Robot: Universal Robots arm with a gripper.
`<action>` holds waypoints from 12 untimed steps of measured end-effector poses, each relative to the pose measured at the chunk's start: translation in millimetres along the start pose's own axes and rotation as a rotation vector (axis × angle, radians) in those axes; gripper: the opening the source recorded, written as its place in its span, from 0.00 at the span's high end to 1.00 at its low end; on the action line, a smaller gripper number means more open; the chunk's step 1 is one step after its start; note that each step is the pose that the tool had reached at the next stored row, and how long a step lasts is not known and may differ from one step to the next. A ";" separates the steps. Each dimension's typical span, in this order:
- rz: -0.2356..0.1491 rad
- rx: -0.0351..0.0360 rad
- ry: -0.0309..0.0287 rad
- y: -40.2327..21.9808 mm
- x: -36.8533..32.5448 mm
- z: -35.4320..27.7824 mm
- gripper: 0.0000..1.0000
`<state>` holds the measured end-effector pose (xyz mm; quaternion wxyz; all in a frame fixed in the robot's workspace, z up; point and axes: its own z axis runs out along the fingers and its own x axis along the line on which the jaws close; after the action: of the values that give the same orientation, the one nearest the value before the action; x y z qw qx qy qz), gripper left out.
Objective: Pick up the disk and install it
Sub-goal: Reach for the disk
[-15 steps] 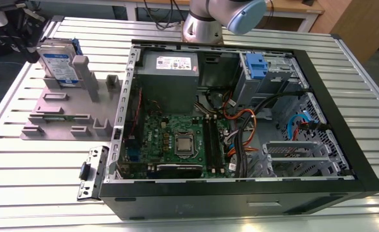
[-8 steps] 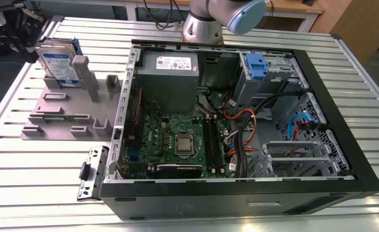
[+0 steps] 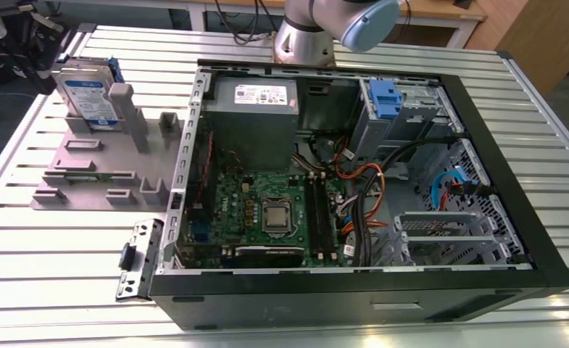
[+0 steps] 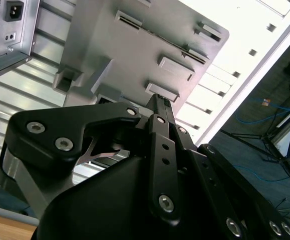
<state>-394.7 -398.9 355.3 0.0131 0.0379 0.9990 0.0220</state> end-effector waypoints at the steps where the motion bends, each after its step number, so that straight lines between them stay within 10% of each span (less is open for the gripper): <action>1: 0.000 0.0000 0.0000 0.0 0.2 0.0 0.90; 12: 0.000 0.0000 0.0000 -0.2 2.8 0.0 0.90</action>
<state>-397.5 -398.9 355.2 0.0131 0.0379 0.9990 0.0220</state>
